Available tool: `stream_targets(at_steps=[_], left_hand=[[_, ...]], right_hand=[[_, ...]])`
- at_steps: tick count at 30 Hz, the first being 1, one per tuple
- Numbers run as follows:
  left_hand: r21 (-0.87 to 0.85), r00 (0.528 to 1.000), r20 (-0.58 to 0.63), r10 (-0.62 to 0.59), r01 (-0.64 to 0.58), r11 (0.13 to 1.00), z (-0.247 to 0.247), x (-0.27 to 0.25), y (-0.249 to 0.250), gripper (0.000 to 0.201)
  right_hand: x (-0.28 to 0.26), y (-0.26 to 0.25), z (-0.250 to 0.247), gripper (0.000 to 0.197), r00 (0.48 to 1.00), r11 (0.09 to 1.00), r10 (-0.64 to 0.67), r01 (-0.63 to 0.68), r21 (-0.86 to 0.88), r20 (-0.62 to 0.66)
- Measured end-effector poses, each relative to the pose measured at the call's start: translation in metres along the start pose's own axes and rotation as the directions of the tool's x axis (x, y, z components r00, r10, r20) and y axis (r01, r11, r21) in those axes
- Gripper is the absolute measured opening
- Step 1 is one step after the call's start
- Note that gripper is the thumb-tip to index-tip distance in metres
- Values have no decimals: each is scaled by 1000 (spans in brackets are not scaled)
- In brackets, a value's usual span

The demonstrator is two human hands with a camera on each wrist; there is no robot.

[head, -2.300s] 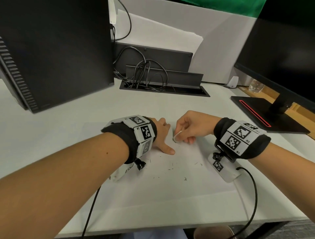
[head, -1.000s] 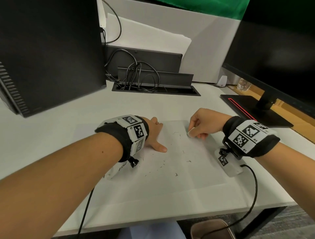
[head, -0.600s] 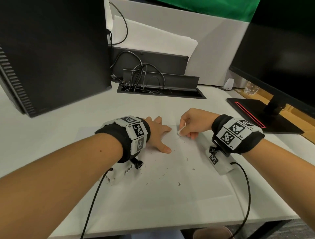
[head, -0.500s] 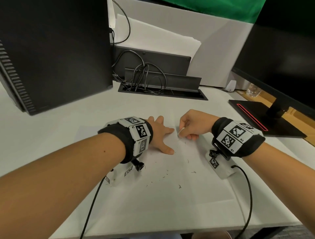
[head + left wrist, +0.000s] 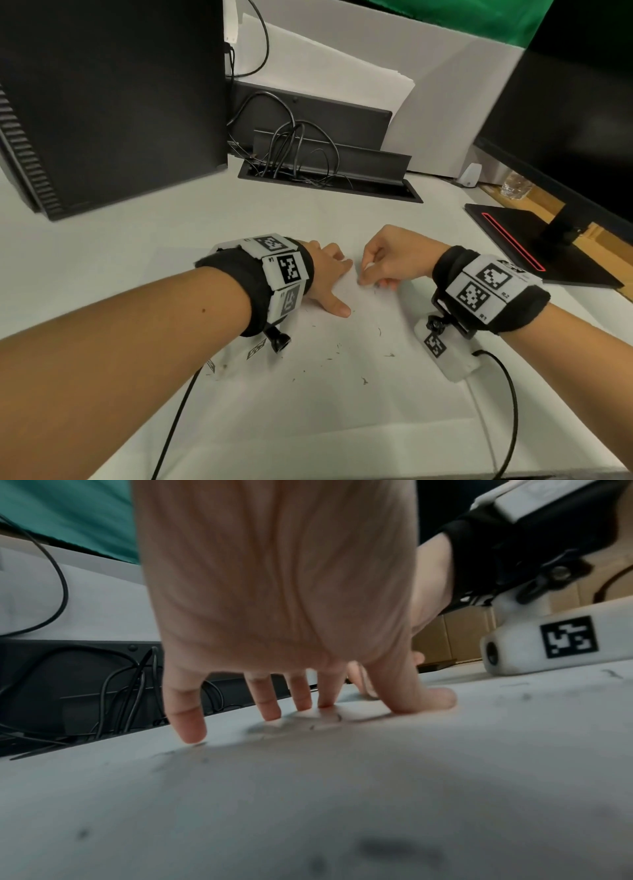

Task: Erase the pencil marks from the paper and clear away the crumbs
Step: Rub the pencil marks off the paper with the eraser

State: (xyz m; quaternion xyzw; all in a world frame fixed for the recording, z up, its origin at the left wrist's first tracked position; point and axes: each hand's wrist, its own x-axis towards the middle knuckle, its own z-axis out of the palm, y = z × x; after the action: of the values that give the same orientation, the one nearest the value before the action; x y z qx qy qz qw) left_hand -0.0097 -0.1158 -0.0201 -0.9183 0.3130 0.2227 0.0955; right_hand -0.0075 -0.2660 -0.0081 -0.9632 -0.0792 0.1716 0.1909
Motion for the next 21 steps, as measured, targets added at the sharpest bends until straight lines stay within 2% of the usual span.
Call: stream_targets(at_steps=[2,6,10,15,19,21], left_hand=[[8,1000,6,-10,10,1000,0,-1,1,89],[26,1000,0,-6,6,1000,-1,-1,2,88],[44,1000,3,-19,19,999,-2,-2,3,89],[48,1000,-7,-11,11,999,-1,-1,3,87],[65,1000,-13,-24,25,998,-1,-2,4,89],[65,1000,-18,-19,20,998,0,-1,4,89]], right_hand=[[3,4,-5,14,997,999,27,-31,-45,-73],[-3,-4,5,6,999,999,-24,23,27,32],[1,3,-3,8,998,1000,13,-14,-12,-64],[-4,-6,6,7,999,999,-38,37,28,29],[-1,5,-4,9,997,999,38,-39,-14,-67],[-3,1,0,8,999,999,21,-21,-24,-38]])
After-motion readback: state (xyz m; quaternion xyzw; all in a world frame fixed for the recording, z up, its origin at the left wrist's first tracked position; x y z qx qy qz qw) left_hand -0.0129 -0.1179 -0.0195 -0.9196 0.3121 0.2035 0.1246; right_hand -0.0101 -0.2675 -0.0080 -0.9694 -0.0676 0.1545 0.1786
